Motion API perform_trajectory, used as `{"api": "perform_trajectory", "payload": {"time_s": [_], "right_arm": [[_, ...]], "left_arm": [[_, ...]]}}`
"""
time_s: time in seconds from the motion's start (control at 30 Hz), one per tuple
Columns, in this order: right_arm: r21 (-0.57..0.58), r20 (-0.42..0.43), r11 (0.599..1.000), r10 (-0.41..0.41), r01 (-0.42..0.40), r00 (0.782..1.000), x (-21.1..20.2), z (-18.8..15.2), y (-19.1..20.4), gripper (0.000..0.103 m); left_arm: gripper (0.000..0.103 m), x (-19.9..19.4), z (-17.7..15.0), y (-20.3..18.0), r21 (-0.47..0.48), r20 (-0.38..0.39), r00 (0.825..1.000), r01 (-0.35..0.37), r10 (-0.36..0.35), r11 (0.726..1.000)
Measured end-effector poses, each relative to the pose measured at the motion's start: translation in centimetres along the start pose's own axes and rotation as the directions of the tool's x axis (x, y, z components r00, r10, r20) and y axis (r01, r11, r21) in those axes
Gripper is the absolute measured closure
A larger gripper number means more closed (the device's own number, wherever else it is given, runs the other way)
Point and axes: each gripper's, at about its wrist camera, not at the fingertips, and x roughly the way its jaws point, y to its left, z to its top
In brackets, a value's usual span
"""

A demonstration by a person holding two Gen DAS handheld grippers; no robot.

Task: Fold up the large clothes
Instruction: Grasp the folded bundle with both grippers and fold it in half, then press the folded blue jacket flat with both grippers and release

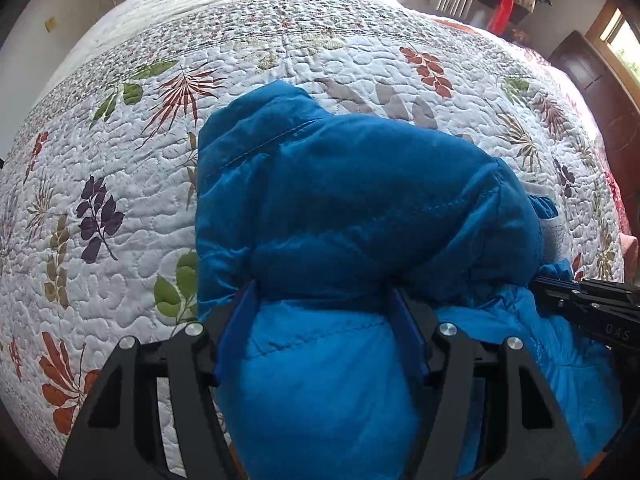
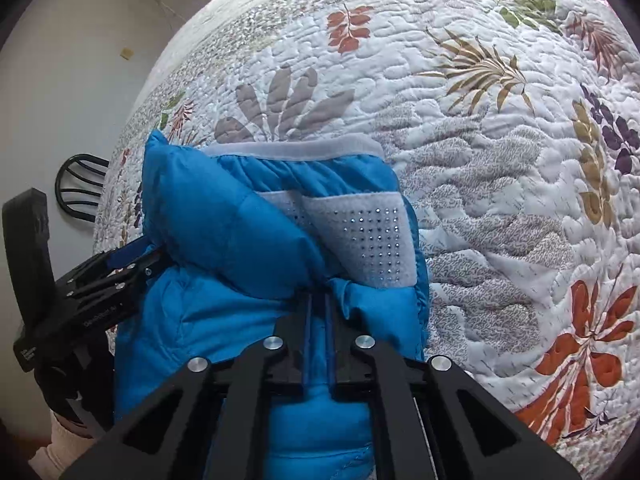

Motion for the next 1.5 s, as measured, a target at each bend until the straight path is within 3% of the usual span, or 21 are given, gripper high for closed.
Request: {"api": "perform_trajectory", "payload": {"time_s": [0.1, 0.2, 0.27, 0.37, 0.5, 0.67, 0.97, 1.37, 1.5], "right_arm": [[-0.023, 0.021, 1.0, -0.013, 0.013, 1.0, -1.6, 0.0, 0.9, 0.099], [-0.093, 0.095, 0.995, -0.032, 0.04, 0.995, -5.3, -1.0, 3.0, 0.087], [-0.168, 0.124, 0.985, -0.029, 0.049, 0.992, -7.7, -2.4, 5.0, 0.084], [-0.271, 0.101, 0.962, 0.013, 0.015, 0.995, -9.5, -5.1, 7.7, 0.084], [-0.336, 0.073, 0.941, -0.005, 0.03, 0.997, -9.8, -8.0, 9.6, 0.084], [-0.308, 0.036, 0.95, -0.035, 0.044, 0.999, -8.3, -10.1, 8.5, 0.084], [-0.25, -0.004, 0.966, -0.069, 0.066, 0.998, -4.5, -12.1, 6.2, 0.088], [-0.194, -0.009, 0.98, -0.036, 0.033, 0.999, -1.8, -11.9, 4.5, 0.093], [-0.175, 0.001, 0.984, -0.016, 0.016, 1.0, -1.5, -12.0, 4.0, 0.095]], "left_arm": [[0.039, -1.0, 0.2, 0.4, -0.013, 0.002, 1.0, 0.0, 0.0, 1.0], [0.043, -4.0, -0.4, 0.9, -0.024, 0.05, 0.999, -0.021, 0.022, 0.999], [0.043, -6.6, -1.6, 1.0, -0.013, 0.089, 0.996, -0.015, 0.016, 1.0], [0.042, -9.6, -4.2, 0.3, 0.023, 0.118, 0.993, -0.004, 0.001, 1.0], [0.04, -11.0, -7.3, -0.7, 0.033, 0.113, 0.993, 0.018, -0.022, 0.999], [0.038, -10.8, -9.7, -1.4, 0.02, 0.116, 0.993, -0.002, 0.0, 1.0], [0.034, -8.2, -12.1, -1.0, -0.013, 0.064, 0.998, 0.031, -0.03, 0.999], [0.027, -5.9, -13.0, -0.8, 0.005, 0.076, 0.997, 0.01, -0.011, 1.0], [0.024, -5.3, -12.9, -0.1, -0.021, 0.067, 0.997, 0.043, -0.041, 0.999]]}}
